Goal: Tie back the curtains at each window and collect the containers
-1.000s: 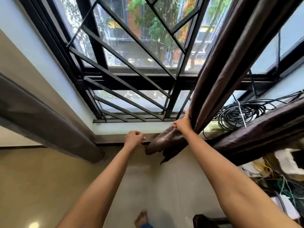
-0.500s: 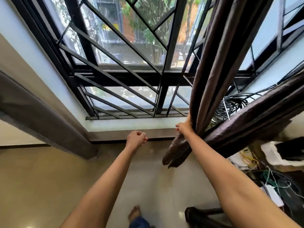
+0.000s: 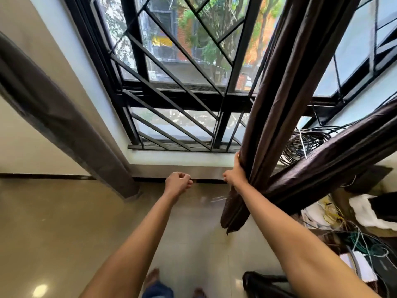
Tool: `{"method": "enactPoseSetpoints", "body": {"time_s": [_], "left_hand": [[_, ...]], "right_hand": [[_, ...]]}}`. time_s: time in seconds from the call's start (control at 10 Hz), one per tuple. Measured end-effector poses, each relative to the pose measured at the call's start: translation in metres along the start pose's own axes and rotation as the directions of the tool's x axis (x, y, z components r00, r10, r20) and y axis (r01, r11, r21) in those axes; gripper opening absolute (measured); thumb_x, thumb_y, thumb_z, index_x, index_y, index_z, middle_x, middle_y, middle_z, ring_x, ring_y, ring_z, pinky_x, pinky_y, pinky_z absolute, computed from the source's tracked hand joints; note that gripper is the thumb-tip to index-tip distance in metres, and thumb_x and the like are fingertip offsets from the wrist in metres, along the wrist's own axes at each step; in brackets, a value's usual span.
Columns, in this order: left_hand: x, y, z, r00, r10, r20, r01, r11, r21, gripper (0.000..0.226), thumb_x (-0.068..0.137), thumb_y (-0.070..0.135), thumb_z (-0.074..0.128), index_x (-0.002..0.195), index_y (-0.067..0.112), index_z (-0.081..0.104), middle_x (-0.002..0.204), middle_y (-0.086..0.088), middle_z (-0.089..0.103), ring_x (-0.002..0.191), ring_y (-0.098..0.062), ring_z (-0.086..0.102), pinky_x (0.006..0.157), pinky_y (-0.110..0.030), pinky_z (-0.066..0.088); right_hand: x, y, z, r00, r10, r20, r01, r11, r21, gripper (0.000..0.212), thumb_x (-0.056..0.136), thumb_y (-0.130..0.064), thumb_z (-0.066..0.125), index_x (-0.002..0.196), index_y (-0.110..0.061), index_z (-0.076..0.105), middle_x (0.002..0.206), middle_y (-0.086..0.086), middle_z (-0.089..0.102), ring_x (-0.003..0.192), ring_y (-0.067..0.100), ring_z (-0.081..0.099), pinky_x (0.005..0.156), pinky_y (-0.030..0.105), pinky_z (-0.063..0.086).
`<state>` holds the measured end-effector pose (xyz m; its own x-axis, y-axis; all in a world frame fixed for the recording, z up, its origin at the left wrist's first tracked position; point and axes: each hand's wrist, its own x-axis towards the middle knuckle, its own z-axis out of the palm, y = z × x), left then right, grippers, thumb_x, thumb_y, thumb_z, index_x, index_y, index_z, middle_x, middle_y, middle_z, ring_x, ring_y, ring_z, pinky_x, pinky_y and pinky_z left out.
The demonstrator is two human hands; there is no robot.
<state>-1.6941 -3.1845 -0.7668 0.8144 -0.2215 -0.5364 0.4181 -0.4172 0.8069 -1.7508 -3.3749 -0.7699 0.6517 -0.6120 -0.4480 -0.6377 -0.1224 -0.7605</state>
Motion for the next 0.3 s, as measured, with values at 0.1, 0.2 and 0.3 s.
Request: {"method": "enactPoseSetpoints", "body": {"time_s": [0.1,0.2,0.3], "left_hand": [[0.001,0.002,-0.026,1.0,0.01,0.002,-0.01,1.0,-0.005,0.012,0.093,0.018,0.052,0.09,0.013,0.062,0.081,-0.005,0.07,0.065,-0.011,0.062,0.062,-0.025,0.051],[0.004,0.012,-0.061,1.0,0.024,0.005,-0.024,1.0,0.013,0.014,0.094,0.018,0.05,0.094,0.01,0.061,0.079,-0.003,0.068,0.065,-0.011,0.062,0.058,-0.022,0.049],[0.006,0.024,-0.097,1.0,0.017,0.0,-0.017,1.0,-0.025,0.012,0.095,0.013,0.047,0.089,0.01,0.057,0.074,-0.003,0.064,0.061,-0.012,0.057,0.054,-0.021,0.047]], "right_hand": [[-0.013,-0.015,0.027,0.994,0.016,0.111,-0.017,1.0,0.008,0.082,0.084,0.003,0.048,0.147,-0.037,0.015,0.076,0.002,0.048,0.067,0.024,0.058,0.059,0.034,0.05],[-0.019,-0.038,0.057,0.992,-0.03,0.121,0.035,0.999,-0.042,0.09,0.08,0.004,0.049,0.149,-0.04,0.011,0.069,0.007,0.054,0.06,0.027,0.057,0.052,0.033,0.045],[-0.03,-0.07,0.082,0.99,-0.087,0.115,0.094,0.994,-0.057,0.086,0.08,0.003,0.049,0.149,-0.037,0.016,0.083,0.014,0.063,0.069,0.029,0.065,0.058,0.032,0.052]]}}
